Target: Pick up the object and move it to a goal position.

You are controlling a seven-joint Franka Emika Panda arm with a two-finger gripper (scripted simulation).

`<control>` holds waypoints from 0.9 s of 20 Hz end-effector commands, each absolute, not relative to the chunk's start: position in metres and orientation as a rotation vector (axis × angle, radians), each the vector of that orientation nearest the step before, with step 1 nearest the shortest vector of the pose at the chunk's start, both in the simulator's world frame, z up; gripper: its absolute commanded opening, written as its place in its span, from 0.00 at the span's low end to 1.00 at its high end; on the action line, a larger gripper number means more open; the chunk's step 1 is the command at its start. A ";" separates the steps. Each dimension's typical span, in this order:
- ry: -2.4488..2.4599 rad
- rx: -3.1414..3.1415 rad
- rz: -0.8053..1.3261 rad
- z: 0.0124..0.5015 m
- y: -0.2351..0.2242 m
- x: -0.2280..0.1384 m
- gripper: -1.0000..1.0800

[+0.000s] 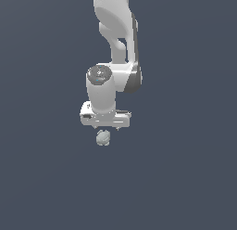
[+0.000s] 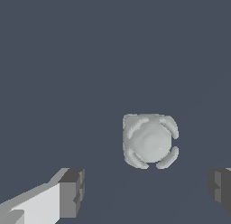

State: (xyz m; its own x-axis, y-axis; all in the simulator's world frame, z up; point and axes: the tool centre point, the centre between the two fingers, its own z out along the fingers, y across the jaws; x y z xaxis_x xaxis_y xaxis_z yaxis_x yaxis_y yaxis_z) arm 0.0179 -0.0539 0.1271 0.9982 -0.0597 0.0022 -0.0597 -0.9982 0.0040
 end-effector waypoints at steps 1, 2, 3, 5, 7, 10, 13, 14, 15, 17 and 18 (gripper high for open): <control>-0.095 3.138 0.002 0.112 -0.063 0.020 0.96; -0.095 3.138 0.002 0.108 -0.066 0.021 0.96; -0.096 3.139 0.001 0.103 -0.069 0.022 0.96; -0.096 3.139 0.001 0.097 -0.073 0.022 0.96; -0.097 3.140 0.000 0.092 -0.076 0.023 0.96; -0.097 3.140 0.000 0.090 -0.077 0.023 0.96; -0.099 3.140 -0.002 0.089 -0.077 0.023 0.96; -0.099 3.140 -0.002 0.087 -0.077 0.023 0.96; -0.099 3.140 -0.002 0.084 -0.077 0.022 0.96; -0.099 3.140 -0.002 0.076 -0.077 0.022 0.96; -0.098 3.140 -0.001 0.071 -0.077 0.022 0.96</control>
